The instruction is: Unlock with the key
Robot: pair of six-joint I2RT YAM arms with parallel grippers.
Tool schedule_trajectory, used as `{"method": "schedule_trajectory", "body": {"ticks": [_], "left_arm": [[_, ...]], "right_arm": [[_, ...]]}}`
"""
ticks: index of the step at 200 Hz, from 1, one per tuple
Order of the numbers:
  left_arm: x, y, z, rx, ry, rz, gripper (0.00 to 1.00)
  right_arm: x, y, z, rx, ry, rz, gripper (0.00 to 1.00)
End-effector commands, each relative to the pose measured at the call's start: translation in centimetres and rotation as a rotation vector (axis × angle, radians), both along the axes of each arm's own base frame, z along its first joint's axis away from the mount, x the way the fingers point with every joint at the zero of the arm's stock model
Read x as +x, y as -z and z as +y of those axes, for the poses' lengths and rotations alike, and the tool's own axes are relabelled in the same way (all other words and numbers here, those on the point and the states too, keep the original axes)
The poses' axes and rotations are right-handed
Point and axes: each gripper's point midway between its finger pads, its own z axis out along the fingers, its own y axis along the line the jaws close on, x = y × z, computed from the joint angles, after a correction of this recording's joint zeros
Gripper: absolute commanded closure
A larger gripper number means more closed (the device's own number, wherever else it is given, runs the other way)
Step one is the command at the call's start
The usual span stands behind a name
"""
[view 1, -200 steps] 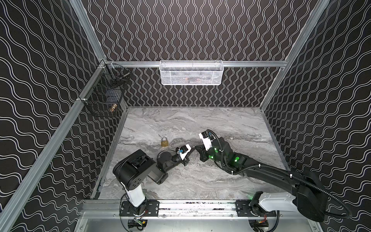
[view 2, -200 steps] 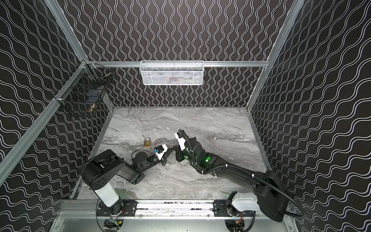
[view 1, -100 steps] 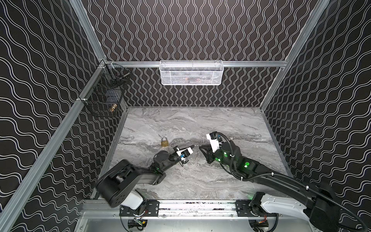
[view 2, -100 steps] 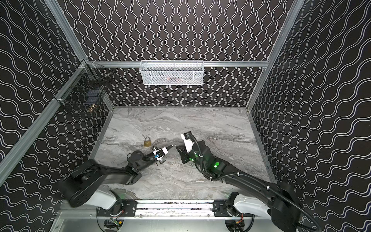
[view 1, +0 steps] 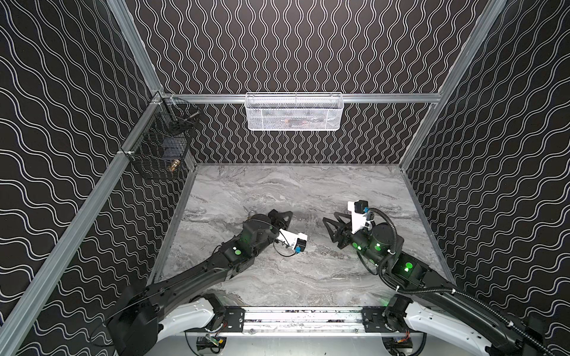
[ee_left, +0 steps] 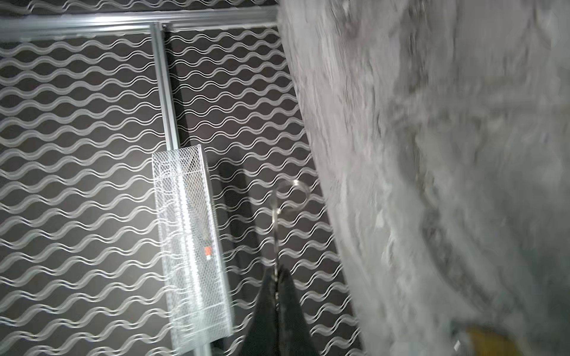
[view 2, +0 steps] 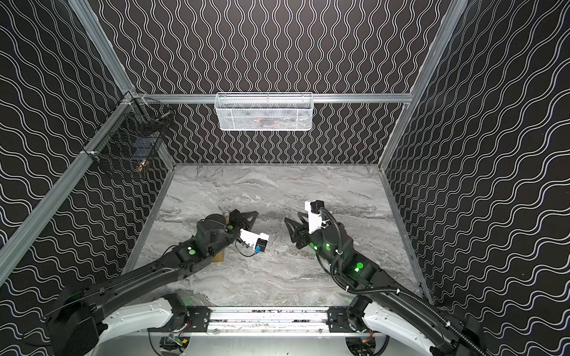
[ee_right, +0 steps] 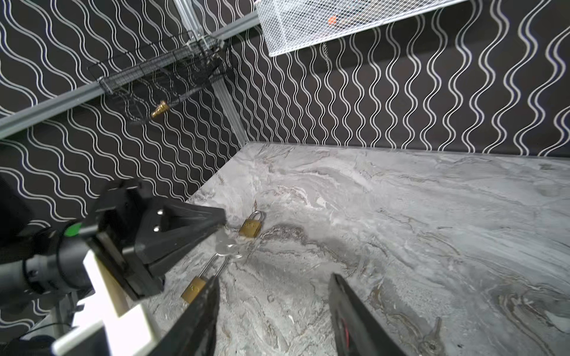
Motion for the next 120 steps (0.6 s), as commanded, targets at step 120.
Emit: {"method": "schedule_trajectory", "body": {"ticks": [120], "left_arm": [[-6.8,-15.4,-1.0,0.204,0.38,-0.582,1.0]], "right_arm": [[-4.5,-11.7,8.2,0.119,-0.622,-0.163,0.23]]}}
